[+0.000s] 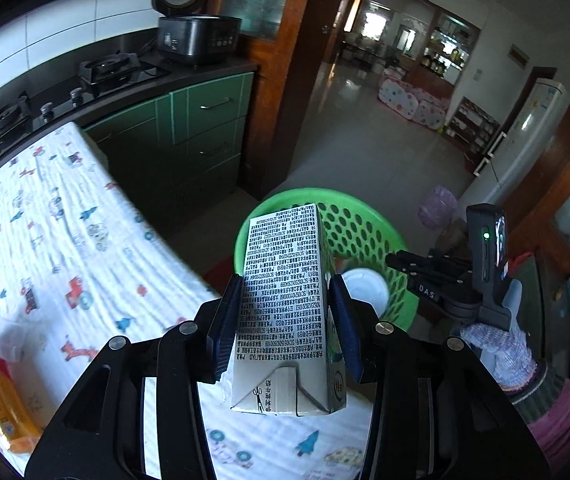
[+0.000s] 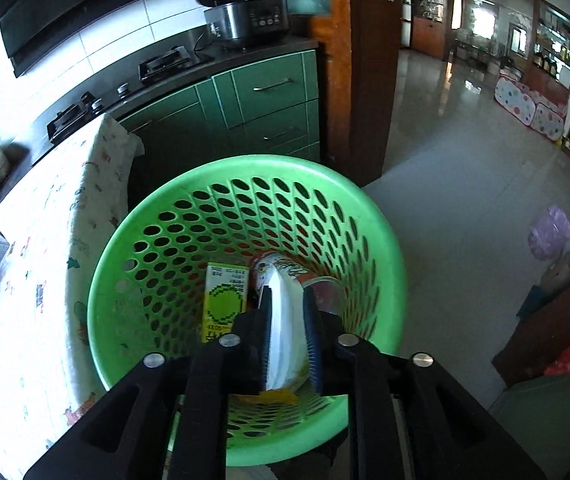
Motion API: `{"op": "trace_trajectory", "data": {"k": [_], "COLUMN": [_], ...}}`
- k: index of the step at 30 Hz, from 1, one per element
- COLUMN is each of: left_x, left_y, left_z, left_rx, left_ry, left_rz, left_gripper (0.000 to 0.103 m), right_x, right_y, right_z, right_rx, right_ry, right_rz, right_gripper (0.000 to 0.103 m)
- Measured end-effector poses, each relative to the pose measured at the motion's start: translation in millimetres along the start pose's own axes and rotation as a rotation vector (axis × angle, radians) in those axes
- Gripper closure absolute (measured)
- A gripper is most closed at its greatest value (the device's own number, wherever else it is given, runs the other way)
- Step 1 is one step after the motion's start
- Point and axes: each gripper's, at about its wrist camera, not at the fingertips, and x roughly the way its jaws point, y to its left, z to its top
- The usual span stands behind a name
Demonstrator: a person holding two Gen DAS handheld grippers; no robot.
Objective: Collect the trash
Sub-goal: 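Drop the white milk carton into the green basket with the left gripper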
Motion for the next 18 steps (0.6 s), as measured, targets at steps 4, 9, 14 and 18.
{"op": "trace_trajectory", "data": {"k": [4, 9, 14, 18], "left_x": [23, 52, 77, 95], "left_y": [-11, -21, -30, -36], "left_z": [9, 13, 13, 10], "left_rx": [0.017, 0.030, 0.029, 0.033], "left_ry": [0.020, 0.056, 0.082, 0.109], "left_rz": [-0.008, -0.015, -0.011, -0.014], "left_gripper": [0.059, 0.059, 0.059, 0.059], "right_x": [-12, -27, -38, -42], "right_y": [-4, -6, -10, -13], "right_z": [-1, -3, -10, -13], "right_rx": [0.001, 0.003, 0.012, 0.024], "right_ry": [-0.026, -0.070, -0.093, -0.100], "right_rz": [0.001, 0.015, 0.034, 0.035], "right_gripper": [0.066, 0.049, 0.037, 0.030]}}
